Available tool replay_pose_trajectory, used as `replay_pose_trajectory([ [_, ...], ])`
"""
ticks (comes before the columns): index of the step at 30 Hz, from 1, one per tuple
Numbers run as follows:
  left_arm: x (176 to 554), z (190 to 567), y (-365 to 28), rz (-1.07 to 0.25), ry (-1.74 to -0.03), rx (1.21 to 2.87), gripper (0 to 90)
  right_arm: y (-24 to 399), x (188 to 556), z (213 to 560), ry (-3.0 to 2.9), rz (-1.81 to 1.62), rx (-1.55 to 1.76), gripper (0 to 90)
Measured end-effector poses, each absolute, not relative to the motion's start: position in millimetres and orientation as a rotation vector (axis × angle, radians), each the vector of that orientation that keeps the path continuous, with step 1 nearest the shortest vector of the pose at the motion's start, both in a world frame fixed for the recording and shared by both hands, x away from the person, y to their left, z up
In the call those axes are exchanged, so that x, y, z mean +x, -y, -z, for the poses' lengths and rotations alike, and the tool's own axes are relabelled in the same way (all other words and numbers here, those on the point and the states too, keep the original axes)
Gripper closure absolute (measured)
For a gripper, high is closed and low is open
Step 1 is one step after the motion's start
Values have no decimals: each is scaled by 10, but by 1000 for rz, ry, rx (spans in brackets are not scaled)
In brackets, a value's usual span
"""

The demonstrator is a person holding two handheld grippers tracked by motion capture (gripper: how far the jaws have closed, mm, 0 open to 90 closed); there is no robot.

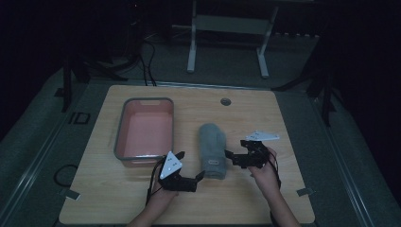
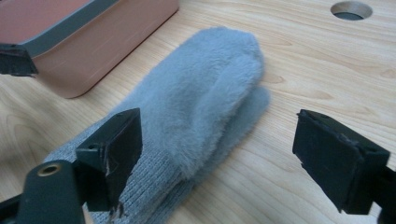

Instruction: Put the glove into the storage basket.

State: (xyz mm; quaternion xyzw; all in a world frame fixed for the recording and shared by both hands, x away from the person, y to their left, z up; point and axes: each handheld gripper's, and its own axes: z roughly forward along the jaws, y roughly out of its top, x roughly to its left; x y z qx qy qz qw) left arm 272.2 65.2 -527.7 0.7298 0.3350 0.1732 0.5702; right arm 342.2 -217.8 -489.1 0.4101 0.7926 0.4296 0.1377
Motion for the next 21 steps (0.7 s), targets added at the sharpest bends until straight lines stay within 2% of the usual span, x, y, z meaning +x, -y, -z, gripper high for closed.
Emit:
replay_pose_trajectory([
  [9, 3127, 5165, -447, -342, -776, 1772, 2, 2152, 3517, 4928, -2278, -1283, 1212, 161],
  [18, 3371, 5276, -365, -293, -935, 1837, 2, 2057, 3655, 5087, -2340, -1267, 1300, 143],
  [21, 3383, 5296, -334, -314, -983, 1858, 98, 2040, 3716, 5131, -2342, -1279, 1359, 145],
])
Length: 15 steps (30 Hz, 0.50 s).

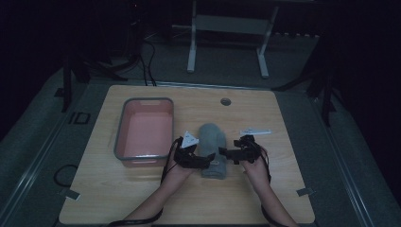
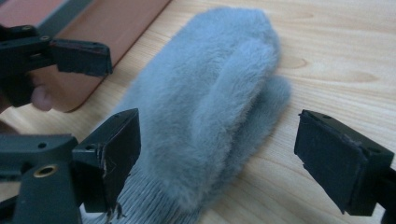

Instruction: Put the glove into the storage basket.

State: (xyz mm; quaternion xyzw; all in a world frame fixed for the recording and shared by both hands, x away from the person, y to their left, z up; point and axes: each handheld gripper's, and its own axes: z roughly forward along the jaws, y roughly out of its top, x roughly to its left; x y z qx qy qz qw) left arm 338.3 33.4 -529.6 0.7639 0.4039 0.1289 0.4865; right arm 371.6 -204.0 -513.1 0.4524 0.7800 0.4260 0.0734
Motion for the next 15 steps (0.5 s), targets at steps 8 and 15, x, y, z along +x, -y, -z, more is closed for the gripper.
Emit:
replay_pose_trajectory([
  [8, 3437, 5430, -331, -241, -1092, 1884, 203, 1934, 3761, 5288, -2348, -1192, 1409, 109],
  [15, 3522, 5484, -323, -163, -1170, 1914, 200, 1921, 3791, 5402, -2426, -1217, 1486, 339],
])
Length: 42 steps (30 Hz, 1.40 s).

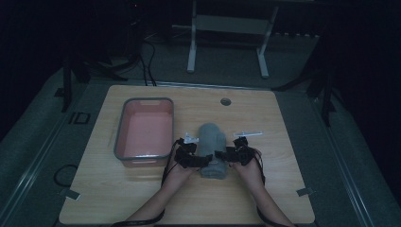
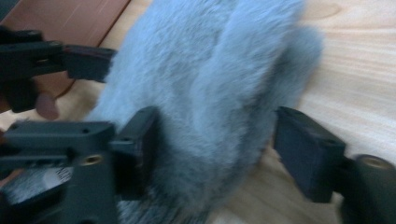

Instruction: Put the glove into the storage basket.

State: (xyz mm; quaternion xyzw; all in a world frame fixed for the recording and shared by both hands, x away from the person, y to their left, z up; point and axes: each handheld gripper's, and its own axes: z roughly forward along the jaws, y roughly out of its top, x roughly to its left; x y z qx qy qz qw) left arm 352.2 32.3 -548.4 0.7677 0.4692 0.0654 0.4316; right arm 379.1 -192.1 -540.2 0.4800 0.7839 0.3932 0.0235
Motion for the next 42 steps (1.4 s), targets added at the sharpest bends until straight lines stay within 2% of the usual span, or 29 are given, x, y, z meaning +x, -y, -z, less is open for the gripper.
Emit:
replay_pose_trajectory([
  [6, 3617, 5587, -348, -33, -1158, 1900, 194, 1937, 3800, 5467, -2439, -1195, 1551, 340],
  [10, 3666, 5632, -361, 21, -1128, 1886, 216, 1944, 3820, 5490, -2460, -1225, 1538, 384],
  [20, 3778, 5677, -309, 108, -1061, 1890, 546, 1918, 3844, 5511, -2507, -1239, 1520, 616],
  [22, 3777, 5674, -305, 102, -1052, 1894, 607, 1918, 3846, 5513, -2509, -1247, 1519, 635],
  [23, 3761, 5659, -286, 72, -1037, 1905, 607, 1919, 3844, 5515, -2508, -1258, 1520, 662],
  [24, 3757, 5650, -279, 64, -1035, 1909, 660, 1908, 3828, 5509, -2494, -1263, 1515, 699],
  [26, 3757, 5638, -275, 67, -1027, 1905, 705, 1896, 3809, 5498, -2483, -1261, 1509, 736],
  [35, 3763, 5492, -295, 83, -987, 1910, 756, 1913, 3773, 5378, -2464, -1303, 1487, 779],
  [42, 3754, 5184, -352, 64, -929, 1899, 757, 1924, 3734, 5096, -2434, -1373, 1451, 784],
])
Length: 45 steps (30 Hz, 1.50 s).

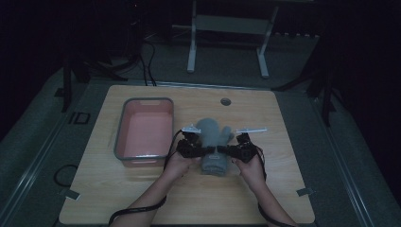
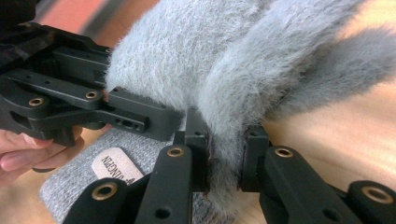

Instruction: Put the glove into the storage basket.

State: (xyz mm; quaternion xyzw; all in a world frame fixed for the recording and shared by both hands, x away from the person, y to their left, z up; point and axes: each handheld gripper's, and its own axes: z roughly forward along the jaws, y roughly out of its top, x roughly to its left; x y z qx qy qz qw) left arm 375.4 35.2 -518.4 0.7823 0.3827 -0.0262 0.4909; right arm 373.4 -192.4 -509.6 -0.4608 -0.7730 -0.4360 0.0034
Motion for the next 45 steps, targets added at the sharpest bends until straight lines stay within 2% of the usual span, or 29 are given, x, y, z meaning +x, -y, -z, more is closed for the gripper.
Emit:
replay_pose_trajectory([
  [11, 3812, 4684, -589, 11, -869, 1917, 757, 1774, 3769, 4654, 2407, 1478, -1377, 785],
  [25, 3922, 4344, -1184, -51, -905, 1900, 756, 1193, 3999, 4302, 2432, 1498, -1286, 784],
  [45, 3843, 4305, -2213, -110, -1033, 1897, 754, 99, 4158, 4296, 2461, 1447, -1147, 784],
])
